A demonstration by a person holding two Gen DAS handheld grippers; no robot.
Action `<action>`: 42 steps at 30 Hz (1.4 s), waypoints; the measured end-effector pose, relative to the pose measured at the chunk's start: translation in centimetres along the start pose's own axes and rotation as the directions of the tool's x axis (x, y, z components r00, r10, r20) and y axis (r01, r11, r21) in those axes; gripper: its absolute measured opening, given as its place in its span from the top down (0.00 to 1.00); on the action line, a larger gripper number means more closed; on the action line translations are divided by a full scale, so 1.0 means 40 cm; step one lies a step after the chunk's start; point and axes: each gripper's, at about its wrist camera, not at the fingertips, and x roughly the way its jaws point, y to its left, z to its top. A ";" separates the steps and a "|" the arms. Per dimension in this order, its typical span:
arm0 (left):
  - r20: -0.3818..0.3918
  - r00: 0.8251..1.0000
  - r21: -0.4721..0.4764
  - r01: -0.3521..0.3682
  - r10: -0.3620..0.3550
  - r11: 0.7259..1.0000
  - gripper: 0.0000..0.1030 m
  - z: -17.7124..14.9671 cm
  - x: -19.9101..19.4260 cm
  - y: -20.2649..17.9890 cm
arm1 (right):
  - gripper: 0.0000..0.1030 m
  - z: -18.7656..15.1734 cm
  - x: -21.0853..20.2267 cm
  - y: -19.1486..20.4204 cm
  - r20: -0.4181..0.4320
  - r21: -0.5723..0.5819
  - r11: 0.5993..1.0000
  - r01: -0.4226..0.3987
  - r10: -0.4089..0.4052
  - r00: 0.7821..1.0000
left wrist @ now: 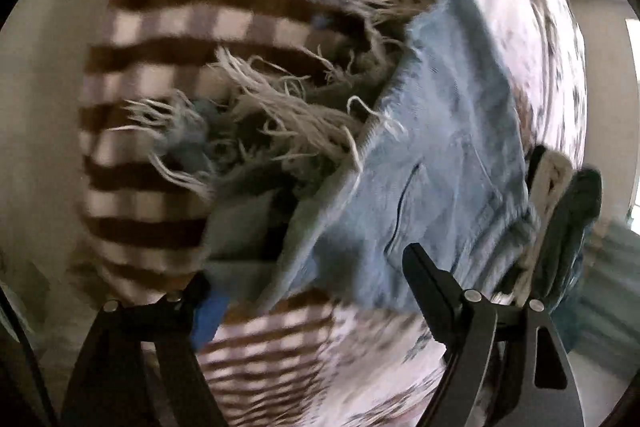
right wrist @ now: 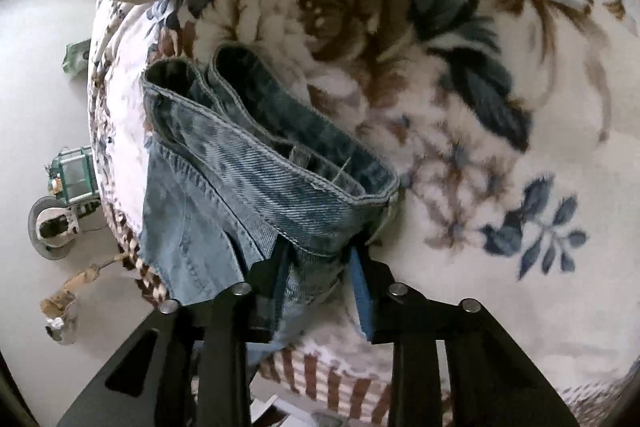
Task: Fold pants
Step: 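Carry the folded shorts with both grippers onto the folded jeans stack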
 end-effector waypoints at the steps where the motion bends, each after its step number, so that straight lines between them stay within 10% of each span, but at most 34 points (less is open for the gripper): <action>1: -0.008 1.000 -0.030 0.008 -0.008 1.000 0.22 0.005 0.016 0.007 | 0.47 -0.007 -0.006 -0.008 -0.011 0.002 1.000 -0.007 0.007 1.000; 11: 0.004 0.993 -0.306 0.111 -0.115 0.946 0.22 0.045 0.051 0.111 | 0.26 -0.026 0.097 -0.056 -0.071 0.027 0.992 -0.125 0.127 0.989; 13: 0.021 0.994 -0.324 0.106 -0.105 0.940 0.37 0.044 0.036 0.113 | 0.21 0.000 0.128 -0.044 -0.047 0.039 0.986 -0.160 0.162 0.986; 17: 0.078 0.994 -0.164 0.087 -0.075 0.983 0.76 0.050 -0.022 0.053 | 0.20 0.024 0.158 -0.016 -0.020 0.042 0.983 -0.177 0.178 0.984; 22: 0.100 0.992 -0.050 0.083 -0.077 0.995 0.77 0.045 -0.037 0.050 | 0.54 -0.007 0.134 -0.006 0.038 -0.007 0.989 -0.150 0.151 0.988; 28: 0.051 0.989 -0.106 0.146 -0.142 0.984 0.54 0.088 0.042 0.046 | 0.38 0.002 0.148 -0.015 0.003 0.015 0.979 -0.205 0.205 0.979; 31: 0.088 0.991 -0.038 0.104 -0.100 0.994 0.61 0.083 0.038 0.005 | 0.46 0.019 0.149 -0.019 0.026 0.021 0.984 -0.179 0.178 0.984; 32: 0.102 0.991 -0.002 0.088 -0.087 0.996 0.76 0.076 0.035 -0.011 | 0.49 0.014 0.143 -0.011 0.038 0.009 0.987 -0.161 0.160 0.986; 42: 0.122 0.986 0.141 0.093 -0.111 0.986 0.80 0.043 -0.133 -0.119 | 0.65 -0.065 -0.015 0.094 0.084 0.009 0.990 -0.142 0.141 0.986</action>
